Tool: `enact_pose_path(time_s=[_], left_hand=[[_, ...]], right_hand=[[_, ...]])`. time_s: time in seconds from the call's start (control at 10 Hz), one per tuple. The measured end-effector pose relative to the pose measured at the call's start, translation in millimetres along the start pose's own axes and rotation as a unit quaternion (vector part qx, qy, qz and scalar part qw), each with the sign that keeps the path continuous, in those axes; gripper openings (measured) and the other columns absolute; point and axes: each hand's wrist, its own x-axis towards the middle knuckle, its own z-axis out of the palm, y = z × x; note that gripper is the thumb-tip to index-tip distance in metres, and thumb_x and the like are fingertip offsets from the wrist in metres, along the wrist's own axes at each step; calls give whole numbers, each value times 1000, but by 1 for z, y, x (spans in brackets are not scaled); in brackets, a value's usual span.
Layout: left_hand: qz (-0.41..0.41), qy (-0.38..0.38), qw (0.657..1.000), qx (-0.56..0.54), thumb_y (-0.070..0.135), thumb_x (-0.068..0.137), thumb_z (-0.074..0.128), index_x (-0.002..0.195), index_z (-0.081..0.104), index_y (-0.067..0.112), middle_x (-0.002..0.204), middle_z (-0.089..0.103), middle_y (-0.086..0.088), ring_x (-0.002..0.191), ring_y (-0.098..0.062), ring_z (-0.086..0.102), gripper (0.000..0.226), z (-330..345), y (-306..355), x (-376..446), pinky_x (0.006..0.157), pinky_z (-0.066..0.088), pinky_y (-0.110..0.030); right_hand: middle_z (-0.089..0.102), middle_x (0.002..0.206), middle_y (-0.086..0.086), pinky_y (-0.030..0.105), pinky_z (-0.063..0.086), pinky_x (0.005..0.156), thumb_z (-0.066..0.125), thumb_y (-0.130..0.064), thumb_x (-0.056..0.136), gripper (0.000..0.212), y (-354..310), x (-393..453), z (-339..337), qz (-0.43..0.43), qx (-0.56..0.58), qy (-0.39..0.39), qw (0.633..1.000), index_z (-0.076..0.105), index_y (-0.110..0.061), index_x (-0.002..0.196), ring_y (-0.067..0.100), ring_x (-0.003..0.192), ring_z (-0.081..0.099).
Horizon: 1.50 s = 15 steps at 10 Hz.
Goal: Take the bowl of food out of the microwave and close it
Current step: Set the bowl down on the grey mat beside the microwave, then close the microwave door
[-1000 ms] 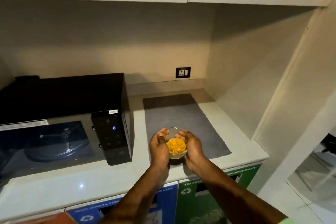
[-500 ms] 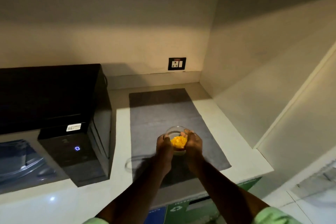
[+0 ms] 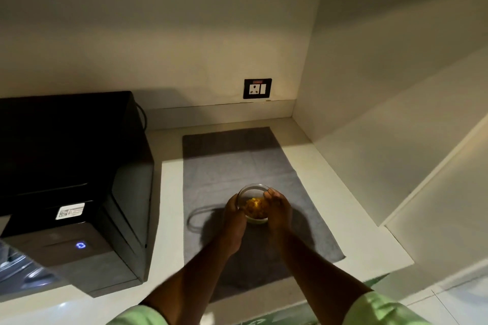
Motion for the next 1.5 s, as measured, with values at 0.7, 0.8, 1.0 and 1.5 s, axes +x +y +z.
enact_pose_path(time_s=[0.7, 0.8, 1.0, 1.5], left_hand=[[-77, -47, 988, 124, 40, 99, 50, 153, 31, 3, 159, 34, -19, 146, -36, 36, 68, -24, 2, -27, 119, 32, -46], [-93, -52, 987, 123, 41, 98, 51, 157, 23, 14, 164, 29, -9, 148, -30, 33, 70, -33, -1, -53, 120, 31, -43], [-74, -25, 996, 46, 26, 100, 49, 153, 32, 14, 158, 38, -10, 141, -29, 43, 56, -58, 2, -103, 114, 36, -36], [-49, 115, 991, 40, 19, 100, 52, 103, 65, 12, 109, 65, -11, 97, -22, 63, 15, -198, 28, -245, 82, 52, -30]], right_hand=[[68, 122, 15, 46, 48, 107, 40, -29, 107, 39, -2, -30, -20, -11, -161, 0, 987, 66, -5, 124, 31, 116, 63], [68, 126, 21, 47, 47, 107, 37, -33, 107, 46, -8, -58, -30, 22, -144, 33, 989, 66, -1, 126, 36, 119, 63], [60, 134, 31, 42, 44, 106, 37, -36, 107, 57, -25, -102, -37, 53, -163, 92, 981, 60, 12, 128, 45, 126, 57], [57, 72, 13, 37, 39, 59, 58, -24, 90, 19, -54, -256, 48, 23, -95, -142, 985, 65, -9, 80, 29, 66, 54]])
